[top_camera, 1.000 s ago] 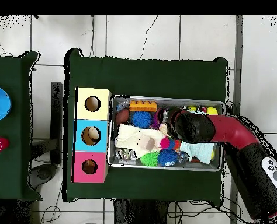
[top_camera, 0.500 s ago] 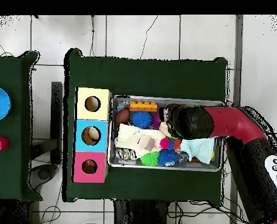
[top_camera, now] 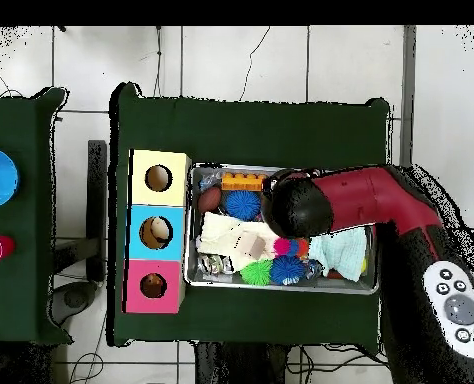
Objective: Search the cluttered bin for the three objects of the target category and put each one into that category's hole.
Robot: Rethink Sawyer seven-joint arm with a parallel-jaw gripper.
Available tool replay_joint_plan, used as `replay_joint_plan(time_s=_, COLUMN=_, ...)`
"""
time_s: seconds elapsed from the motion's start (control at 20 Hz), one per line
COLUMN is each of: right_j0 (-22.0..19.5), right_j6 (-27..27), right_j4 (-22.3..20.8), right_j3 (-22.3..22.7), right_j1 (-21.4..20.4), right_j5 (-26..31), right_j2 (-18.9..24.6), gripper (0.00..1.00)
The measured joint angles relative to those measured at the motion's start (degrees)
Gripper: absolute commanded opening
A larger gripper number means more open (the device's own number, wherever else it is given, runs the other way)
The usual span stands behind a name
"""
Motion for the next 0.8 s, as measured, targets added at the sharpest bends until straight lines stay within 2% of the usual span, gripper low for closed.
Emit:
replay_joint_plan(time_s=0.15, right_j0=2.58, right_j6=0.00, right_j4=-3.56, right_j3=-0.98, right_j1=-0.54, right_j5=-0.83, right_j2=-1.86, gripper=0.00)
replay_joint_plan(time_s=0.35, right_j0=3.90, right_j6=0.00, right_j4=-6.66, right_j3=-1.98, right_j1=-0.27, right_j5=-3.39, right_j2=-3.18, gripper=0.00)
replay_joint_plan(time_s=0.8, right_j0=4.06, right_j6=0.00, right_j4=-9.94, right_j3=-2.83, right_j1=1.03, right_j5=-10.33, right_j2=-6.41, gripper=0.00)
